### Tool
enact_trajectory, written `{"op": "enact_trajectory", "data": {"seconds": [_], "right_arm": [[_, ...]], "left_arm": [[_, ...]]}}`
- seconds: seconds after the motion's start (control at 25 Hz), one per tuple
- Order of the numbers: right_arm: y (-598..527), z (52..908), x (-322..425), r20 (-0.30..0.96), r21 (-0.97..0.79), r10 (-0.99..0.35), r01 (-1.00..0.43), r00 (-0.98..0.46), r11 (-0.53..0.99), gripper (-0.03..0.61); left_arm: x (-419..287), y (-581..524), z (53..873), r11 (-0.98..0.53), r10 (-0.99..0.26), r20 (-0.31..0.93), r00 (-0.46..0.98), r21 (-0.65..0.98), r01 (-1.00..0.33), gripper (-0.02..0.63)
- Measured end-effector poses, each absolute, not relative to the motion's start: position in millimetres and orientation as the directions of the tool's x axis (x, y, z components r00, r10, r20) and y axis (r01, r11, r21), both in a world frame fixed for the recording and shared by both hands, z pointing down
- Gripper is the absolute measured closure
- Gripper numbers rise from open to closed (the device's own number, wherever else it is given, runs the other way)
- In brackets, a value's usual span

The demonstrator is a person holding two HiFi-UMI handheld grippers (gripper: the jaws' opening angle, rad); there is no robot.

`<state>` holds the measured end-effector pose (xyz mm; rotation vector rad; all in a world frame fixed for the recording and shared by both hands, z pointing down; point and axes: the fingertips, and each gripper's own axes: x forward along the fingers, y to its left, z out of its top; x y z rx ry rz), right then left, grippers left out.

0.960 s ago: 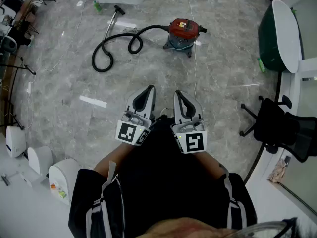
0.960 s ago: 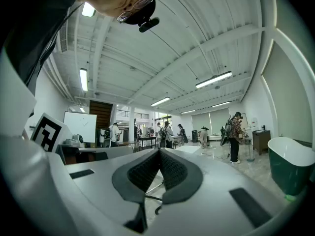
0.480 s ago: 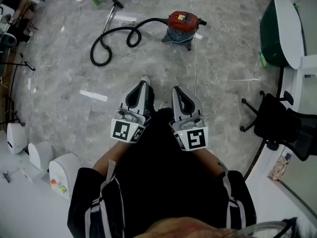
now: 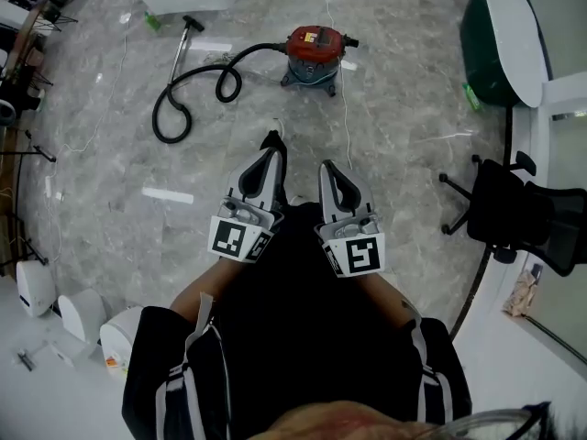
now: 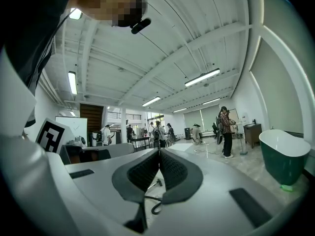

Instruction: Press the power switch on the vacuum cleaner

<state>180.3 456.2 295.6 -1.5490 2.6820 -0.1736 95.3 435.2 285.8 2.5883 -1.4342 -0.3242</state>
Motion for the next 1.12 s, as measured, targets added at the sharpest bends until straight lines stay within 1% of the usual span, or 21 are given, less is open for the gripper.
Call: {"op": "enact_trajectory", "data": {"seconds": [0.16, 0.4, 0.68, 0.84, 1.0, 1.12], "right_arm": [[434, 293, 187, 0.022, -0.093, -0.874, -0.872, -0.485, 0.481, 0.562], [384, 309, 198, 0.053, -0.115, -0.875, -0.873, -0.482, 0.474, 0.562], [289, 317, 165, 0.086, -0.09, -0.866, -0.869, -0.493, 0.486, 0.561], [228, 311, 151, 0.118, -0.074, -0.863, -0.871, -0.491, 0.485, 0.561], [164, 311, 129, 0.163, -0.073, -0.852, -0.867, -0.498, 0.493, 0.561], [125, 312, 120, 0.191, -0.066, -0.849, -0.87, -0.492, 0.49, 0.561]], "left_arm": [[107, 411, 285, -0.565, -0.824, -0.13, 0.551, 0.262, -0.783, 0.595], [111, 367, 292, -0.56, -0.827, -0.129, 0.547, 0.282, -0.779, 0.595], [71, 276, 299, -0.525, -0.85, -0.141, 0.508, 0.31, -0.793, 0.595], [65, 214, 288, -0.546, -0.837, -0.161, 0.523, 0.313, -0.777, 0.595], [47, 147, 286, -0.534, -0.842, -0.108, 0.529, 0.312, -0.786, 0.595], [35, 107, 282, -0.536, -0.841, -0.105, 0.531, 0.301, -0.789, 0.595]]}}
